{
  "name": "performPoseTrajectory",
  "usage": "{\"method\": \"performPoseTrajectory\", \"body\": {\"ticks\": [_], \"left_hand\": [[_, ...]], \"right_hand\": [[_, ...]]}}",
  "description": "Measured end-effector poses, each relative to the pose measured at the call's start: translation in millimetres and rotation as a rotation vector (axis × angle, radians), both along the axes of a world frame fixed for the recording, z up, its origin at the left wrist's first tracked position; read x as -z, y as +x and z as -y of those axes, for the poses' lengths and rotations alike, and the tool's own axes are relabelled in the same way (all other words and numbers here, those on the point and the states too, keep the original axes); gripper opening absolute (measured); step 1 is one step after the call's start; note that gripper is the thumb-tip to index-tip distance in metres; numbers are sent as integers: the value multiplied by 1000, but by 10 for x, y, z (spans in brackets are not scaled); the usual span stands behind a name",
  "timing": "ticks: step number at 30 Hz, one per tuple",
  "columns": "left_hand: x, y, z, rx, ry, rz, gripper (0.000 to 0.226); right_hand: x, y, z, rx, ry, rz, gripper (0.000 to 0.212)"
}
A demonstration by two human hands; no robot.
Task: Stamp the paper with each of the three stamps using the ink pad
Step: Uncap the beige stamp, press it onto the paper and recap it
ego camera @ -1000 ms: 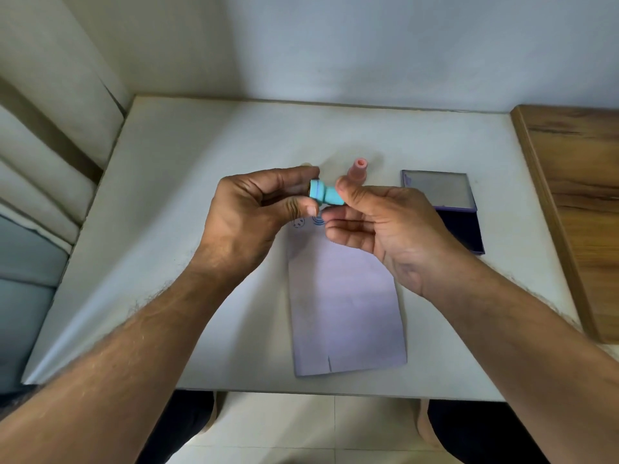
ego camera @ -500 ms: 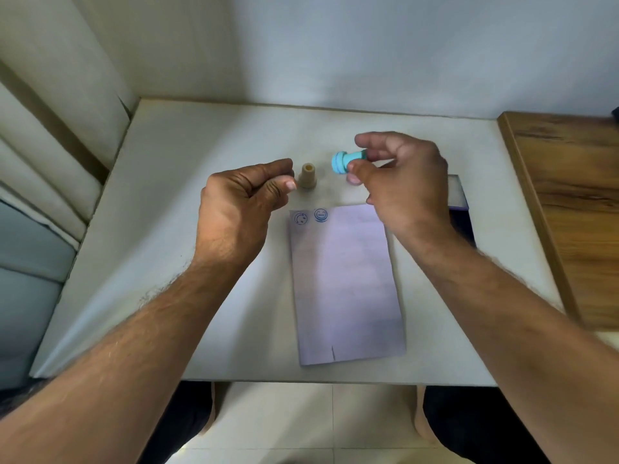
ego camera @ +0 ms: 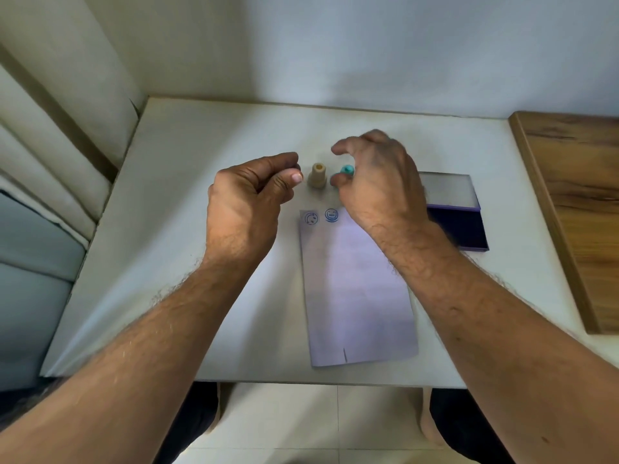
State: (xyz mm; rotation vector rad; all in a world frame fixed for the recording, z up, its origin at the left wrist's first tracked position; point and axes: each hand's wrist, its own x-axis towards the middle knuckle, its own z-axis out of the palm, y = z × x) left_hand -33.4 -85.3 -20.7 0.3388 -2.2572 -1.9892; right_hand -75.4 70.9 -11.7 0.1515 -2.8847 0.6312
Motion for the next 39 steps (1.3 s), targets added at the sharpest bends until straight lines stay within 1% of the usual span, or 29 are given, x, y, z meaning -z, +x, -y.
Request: {"method": "performPoseTrajectory", "body": {"ticks": [2,4,6,8,10,11,12,14,15,17,20,21,24,29,34,39], "left_hand": [[-10,1,9,-9,-8,-3,19],[-20,9,10,-16,-18,-3,20],[-30,24,10,-17,-28,-2,20],[-38,35,20,-21,-34,5,22],[-49,36,41,-26,-63,13,26],[-57,34,47,-23,-84,14,30],[-68,32,54,-15,-98,15,34],[-91,43,59,13,-91,20,43],[-103,54,61,29,-77,21,45],[-121,73,60,67,-47,5,43],[-145,90,67,90,-8,-42,36],[-151,87,72,84,27,-53,36],[-163,65,86,81,115,-68,38],[-161,51,83,78,153,-54,37],[-170,67,74,80,186,-39,35],[-199,72,103,89,218,-17,30]], "right_hand": [[-5,-15,60,-82,40,-68,36],[19,-54,124,-138,170,-89,33],[52,-89,170,-125,266,-47,28],[54,-103,200,-93,247,-15,24],[1,-95,229,-51,117,-36,18],[-57,-67,242,-10,-15,-31,16],[-121,-30,252,42,-190,8,16],[-231,69,266,138,-562,186,15],[-267,124,268,186,-693,291,17],[-299,215,255,264,-904,471,23],[-314,281,243,327,-1142,597,29],[-328,291,238,339,-1193,622,31],[-343,305,220,336,-1286,694,19],[-313,310,176,322,-1371,718,16],[-269,338,166,275,-1440,659,14],[-262,390,160,175,-1403,574,7]]}}
